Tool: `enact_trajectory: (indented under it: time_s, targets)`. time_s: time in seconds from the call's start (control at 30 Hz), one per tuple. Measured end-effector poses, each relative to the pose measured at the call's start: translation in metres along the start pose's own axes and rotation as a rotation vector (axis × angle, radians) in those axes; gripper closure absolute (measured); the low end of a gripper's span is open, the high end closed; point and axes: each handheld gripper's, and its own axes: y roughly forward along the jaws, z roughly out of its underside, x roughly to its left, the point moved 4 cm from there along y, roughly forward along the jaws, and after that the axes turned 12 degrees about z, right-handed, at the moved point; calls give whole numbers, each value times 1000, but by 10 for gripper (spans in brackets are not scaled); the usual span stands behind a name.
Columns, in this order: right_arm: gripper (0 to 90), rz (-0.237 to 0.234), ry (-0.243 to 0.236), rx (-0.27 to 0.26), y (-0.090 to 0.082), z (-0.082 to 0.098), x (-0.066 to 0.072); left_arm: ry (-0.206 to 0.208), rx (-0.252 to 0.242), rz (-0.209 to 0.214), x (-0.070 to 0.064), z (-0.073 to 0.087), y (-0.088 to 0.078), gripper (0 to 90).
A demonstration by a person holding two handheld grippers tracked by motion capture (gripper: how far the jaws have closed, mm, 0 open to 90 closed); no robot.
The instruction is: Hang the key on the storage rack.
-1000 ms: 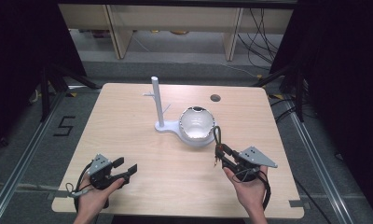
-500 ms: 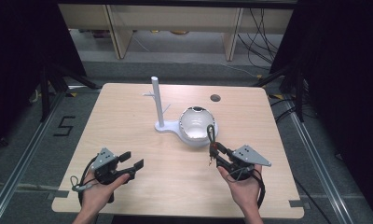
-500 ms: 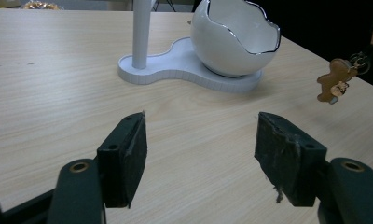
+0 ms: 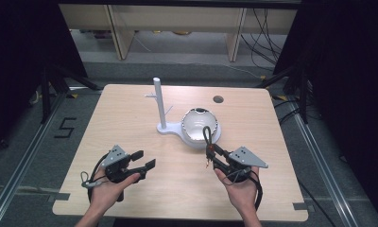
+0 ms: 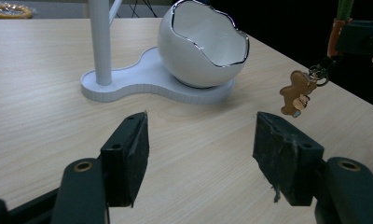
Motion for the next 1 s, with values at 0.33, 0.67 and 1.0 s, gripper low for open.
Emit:
enact_trajectory:
  time_s: [0.33, 0.67, 1.0]
  targets:
    - [686, -17, 0, -2, 5, 0, 11, 12, -8, 54, -9, -12, 8, 372]
    - [686, -30, -28, -30, 12, -3, 20, 26, -28, 87, -17, -31, 16, 402]
    - [686, -55, -33, -47, 17, -5, 31, 52, -31, 110, -27, -48, 28, 443]
